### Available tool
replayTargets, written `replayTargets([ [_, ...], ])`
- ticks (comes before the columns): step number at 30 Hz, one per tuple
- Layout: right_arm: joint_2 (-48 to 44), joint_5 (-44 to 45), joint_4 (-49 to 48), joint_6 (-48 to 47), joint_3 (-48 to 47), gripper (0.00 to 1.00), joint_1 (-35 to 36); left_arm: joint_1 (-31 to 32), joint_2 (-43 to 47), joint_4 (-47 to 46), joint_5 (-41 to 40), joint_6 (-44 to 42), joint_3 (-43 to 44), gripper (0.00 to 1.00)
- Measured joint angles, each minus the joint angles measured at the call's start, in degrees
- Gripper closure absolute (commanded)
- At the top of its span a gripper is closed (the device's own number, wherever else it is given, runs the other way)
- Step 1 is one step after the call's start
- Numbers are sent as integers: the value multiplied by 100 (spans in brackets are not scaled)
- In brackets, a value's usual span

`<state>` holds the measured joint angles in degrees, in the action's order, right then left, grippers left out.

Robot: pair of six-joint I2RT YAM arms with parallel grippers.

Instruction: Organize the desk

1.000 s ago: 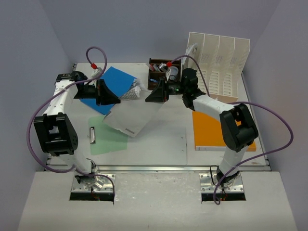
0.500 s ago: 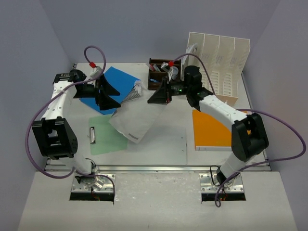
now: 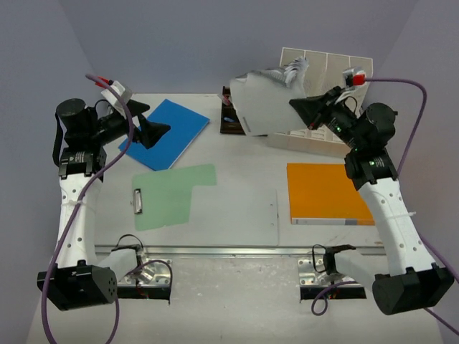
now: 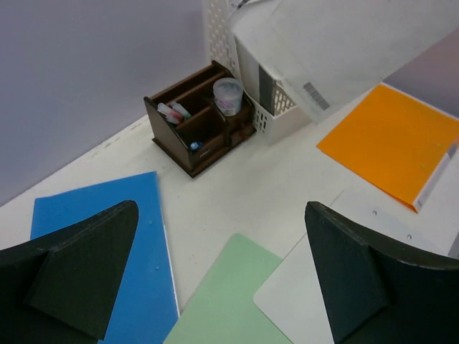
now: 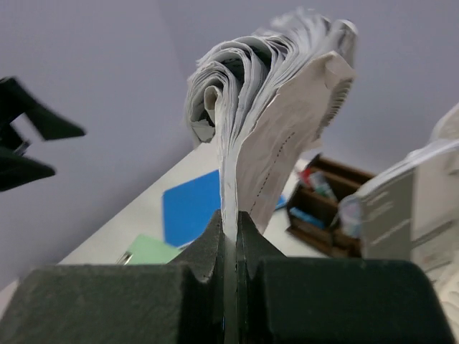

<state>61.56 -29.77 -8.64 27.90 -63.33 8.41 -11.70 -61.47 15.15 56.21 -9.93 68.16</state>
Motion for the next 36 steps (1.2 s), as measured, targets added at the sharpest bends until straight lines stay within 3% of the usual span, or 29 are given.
replayTargets([
  [10, -155, 2253, -277, -713, -40, 100, -230, 0, -357, -242, -1026, 762, 94, 0],
  [14, -111, 2636, -283, -1011, -55, 100, -232, -2, -369, -255, -1169, 850, 94, 0],
  [36, 1864, 3238, -292, -1534, -355, 100, -124, 0, -646, -255, -1621, 1025, 39, 0],
])
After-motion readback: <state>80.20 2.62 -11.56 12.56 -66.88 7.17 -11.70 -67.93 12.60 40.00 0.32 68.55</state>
